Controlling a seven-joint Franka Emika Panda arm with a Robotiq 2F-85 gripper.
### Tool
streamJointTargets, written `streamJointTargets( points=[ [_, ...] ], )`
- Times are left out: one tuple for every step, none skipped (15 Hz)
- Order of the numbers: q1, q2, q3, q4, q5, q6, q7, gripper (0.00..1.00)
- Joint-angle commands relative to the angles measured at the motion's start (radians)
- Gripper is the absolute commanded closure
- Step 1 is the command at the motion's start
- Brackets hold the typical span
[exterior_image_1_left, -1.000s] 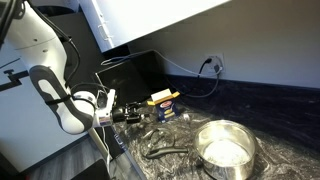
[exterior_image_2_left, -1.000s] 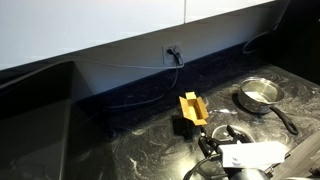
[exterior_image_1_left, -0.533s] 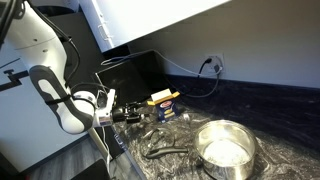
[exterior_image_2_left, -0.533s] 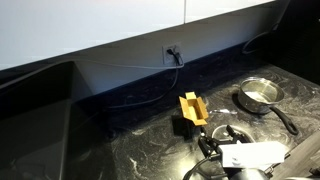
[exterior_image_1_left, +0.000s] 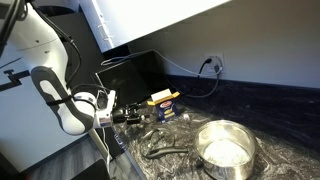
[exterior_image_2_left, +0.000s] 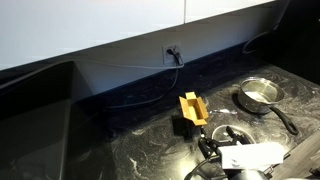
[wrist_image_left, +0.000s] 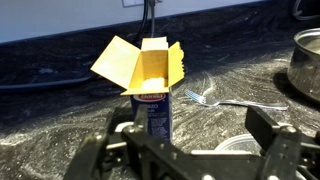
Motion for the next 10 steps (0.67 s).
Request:
streamJointTargets(
  points=[
    [0.019,0.045,-0.012,0.029,-0.042,-0.043,-0.034,0.0],
    [0.024,0.055,-0.012,0.031,-0.052,-0.053,-0.038,0.0],
    [0.029,0.066,-0.013,0.033,-0.061,-0.07,-0.035,0.0],
    [0.034,0.08,-0.014,0.035,-0.07,-0.088,-0.024,0.0],
    [0.037,0.093,-0.015,0.037,-0.077,-0.105,-0.019,0.0],
    [0.041,0.111,-0.02,0.041,-0.083,-0.132,-0.013,0.0],
    [0.041,0.128,-0.025,0.045,-0.088,-0.151,-0.008,0.0],
    [0.04,0.145,-0.031,0.048,-0.095,-0.171,0.002,0.0],
    [0.038,0.162,-0.036,0.054,-0.1,-0.187,0.01,0.0],
    [0.036,0.178,-0.041,0.061,-0.109,-0.203,0.018,0.0]
  ],
)
